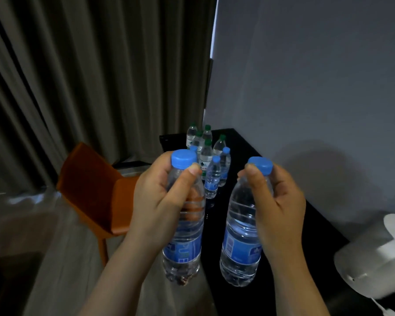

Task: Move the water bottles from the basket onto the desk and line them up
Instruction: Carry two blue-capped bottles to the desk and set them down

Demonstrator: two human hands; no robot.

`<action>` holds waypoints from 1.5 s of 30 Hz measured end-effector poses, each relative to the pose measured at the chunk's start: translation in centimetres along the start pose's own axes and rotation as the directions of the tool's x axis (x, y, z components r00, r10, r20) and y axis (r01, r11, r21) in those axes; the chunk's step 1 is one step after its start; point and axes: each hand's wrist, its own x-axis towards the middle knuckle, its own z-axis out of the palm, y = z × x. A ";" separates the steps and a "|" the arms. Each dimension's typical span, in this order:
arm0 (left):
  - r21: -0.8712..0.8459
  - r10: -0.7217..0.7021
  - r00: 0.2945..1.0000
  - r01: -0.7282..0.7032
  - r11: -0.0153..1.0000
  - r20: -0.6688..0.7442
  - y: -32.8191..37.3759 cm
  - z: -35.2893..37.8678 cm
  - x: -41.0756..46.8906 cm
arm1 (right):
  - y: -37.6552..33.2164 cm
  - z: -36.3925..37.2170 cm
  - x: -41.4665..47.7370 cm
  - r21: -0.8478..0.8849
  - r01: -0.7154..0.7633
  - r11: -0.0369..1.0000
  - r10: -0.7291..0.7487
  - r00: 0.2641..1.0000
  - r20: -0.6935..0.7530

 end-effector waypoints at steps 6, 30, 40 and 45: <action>-0.049 0.062 0.986 -0.055 0.997 0.155 -4.9 0.0 8.0 | 4.2 3.4 4.8 -0.135 -0.015 0.991 -0.001 0.993 -0.120; 0.097 -0.175 0.815 0.145 0.985 0.553 -25.3 7.0 17.6 | 20.7 3.0 10.7 -0.247 -0.355 0.902 0.272 0.910 -0.312; 0.277 -0.338 0.774 0.217 0.936 0.535 -32.5 9.7 17.7 | 28.6 1.3 12.7 -0.299 -0.455 0.839 0.378 0.882 -0.281; 0.314 -0.355 0.779 0.212 0.925 0.517 -33.4 10.4 17.9 | 31.1 1.1 13.4 -0.338 -0.458 0.822 0.387 0.885 -0.258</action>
